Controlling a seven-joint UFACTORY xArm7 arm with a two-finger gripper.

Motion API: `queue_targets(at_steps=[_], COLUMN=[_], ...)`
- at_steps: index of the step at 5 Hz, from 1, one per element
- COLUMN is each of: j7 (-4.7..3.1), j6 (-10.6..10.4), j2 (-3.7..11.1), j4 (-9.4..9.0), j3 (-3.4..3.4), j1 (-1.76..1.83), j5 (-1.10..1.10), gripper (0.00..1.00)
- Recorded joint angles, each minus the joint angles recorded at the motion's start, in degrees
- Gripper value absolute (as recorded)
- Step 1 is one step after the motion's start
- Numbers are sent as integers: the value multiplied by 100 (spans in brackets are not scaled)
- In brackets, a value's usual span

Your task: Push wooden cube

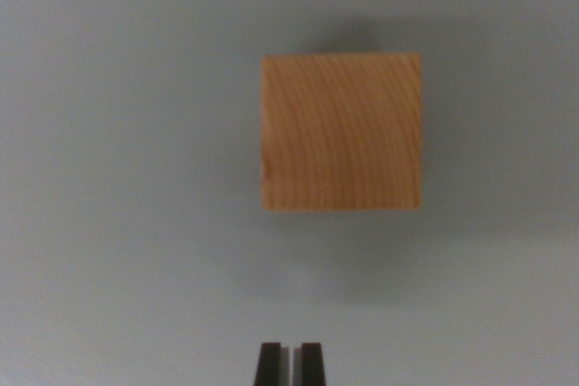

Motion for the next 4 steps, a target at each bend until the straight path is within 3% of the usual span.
queue_targets(at_steps=[1, 4], j7=[-45, -83], j6=[-171, -318], j2=[42, 78], j4=[-124, -231], j3=[-27, -51], j1=[-23, -43], j5=[9, 17], gripper=[0, 0])
